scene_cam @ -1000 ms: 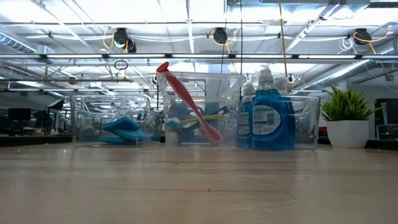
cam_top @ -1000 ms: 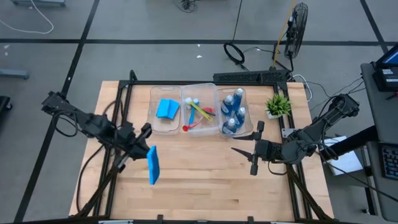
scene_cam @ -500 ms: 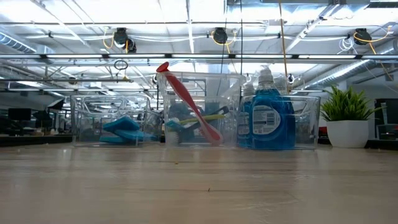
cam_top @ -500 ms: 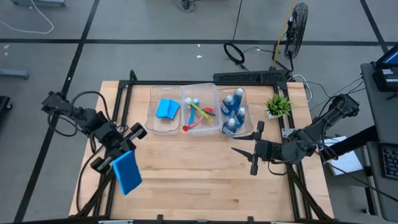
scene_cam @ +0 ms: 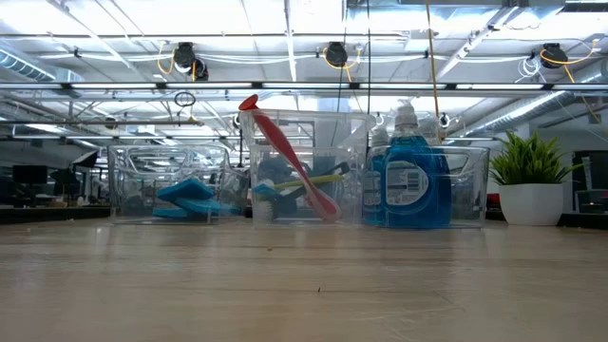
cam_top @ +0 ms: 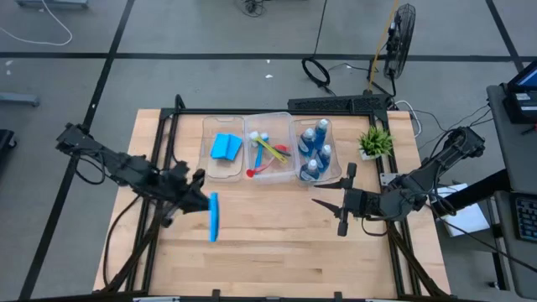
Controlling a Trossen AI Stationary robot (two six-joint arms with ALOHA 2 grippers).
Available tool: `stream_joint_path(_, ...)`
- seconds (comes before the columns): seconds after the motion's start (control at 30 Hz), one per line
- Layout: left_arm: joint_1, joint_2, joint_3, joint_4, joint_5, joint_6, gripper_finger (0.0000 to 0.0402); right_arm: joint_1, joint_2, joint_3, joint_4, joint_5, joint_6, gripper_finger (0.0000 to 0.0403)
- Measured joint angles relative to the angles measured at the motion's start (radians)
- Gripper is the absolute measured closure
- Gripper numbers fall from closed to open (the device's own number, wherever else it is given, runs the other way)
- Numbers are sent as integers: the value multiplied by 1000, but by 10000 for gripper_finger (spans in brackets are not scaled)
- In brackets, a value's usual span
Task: Pick & Place Kitchen Sink Supplies
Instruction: Put the blue dishwashing sponge into the left transparent bin
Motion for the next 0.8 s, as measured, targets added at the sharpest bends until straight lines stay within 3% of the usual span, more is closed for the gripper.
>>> stream_joint_path(0.2,0,0,0,-277,-150,-347,402,0,0,0,0,0,0,250)
stream_joint_path(0.4,12,0,0,-559,-228,-673,402,0,0,0,0,0,0,250)
stream_joint_path(0.6,66,0,0,-868,-177,-902,402,0,0,0,0,0,0,250)
stream_joint_path(0.8,168,0,0,-1059,-87,-962,402,0,0,0,0,0,0,250)
